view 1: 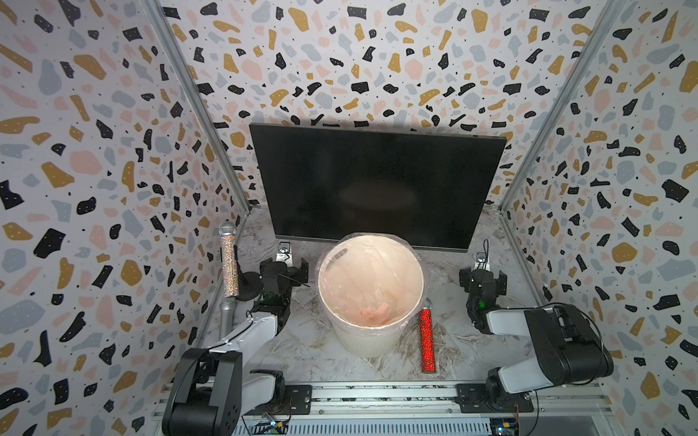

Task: Remove the sticky note from the monitor
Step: Reset both arms

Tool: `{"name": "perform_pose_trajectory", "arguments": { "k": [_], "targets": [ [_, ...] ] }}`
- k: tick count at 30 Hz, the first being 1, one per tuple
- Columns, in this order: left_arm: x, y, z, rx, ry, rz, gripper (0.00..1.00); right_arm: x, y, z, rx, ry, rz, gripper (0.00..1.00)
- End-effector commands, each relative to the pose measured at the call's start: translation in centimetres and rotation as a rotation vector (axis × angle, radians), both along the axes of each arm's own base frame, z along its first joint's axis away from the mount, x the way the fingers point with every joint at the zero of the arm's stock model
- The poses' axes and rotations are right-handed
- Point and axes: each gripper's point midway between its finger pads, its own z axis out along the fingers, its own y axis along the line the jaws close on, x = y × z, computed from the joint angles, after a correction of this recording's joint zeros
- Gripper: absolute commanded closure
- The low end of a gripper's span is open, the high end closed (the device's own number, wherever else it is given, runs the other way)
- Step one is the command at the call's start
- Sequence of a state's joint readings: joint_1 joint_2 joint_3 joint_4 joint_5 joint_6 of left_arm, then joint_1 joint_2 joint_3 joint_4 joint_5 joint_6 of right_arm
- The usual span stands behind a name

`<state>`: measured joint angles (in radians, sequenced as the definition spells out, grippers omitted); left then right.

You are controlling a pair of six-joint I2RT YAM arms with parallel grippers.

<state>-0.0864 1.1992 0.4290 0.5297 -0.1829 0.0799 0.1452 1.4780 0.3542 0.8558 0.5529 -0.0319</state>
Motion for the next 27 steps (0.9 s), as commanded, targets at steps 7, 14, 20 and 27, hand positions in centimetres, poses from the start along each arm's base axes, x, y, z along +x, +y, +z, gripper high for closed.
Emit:
{"name": "perform_pose_trajectory", "arguments": {
  "k": [7, 14, 20, 27],
  "targets": [
    [-0.3, -1.0, 0.7, -0.012, 0.007, -0.078, 0.01, 0.8, 0.8, -0.9, 0.115, -0.039, 0.118, 0.00],
    [-1.0, -0.5, -0.5, -0.010, 0.079, -0.048, 0.00, 0.9, 1.5, -1.2, 0.120, -0.017, 0.154, 0.00],
    [0.0, -1.1, -4.2, -0.099, 0.055, -0.045, 0.01, 0.9, 1.4, -1.3, 0.123, -0.006, 0.152, 0.00],
    [0.3, -1.6, -5.5, -0.079, 0.038, -0.061, 0.01, 0.9, 1.5, -1.3, 0.122, -0.008, 0.155, 0.00]
  ]
}}
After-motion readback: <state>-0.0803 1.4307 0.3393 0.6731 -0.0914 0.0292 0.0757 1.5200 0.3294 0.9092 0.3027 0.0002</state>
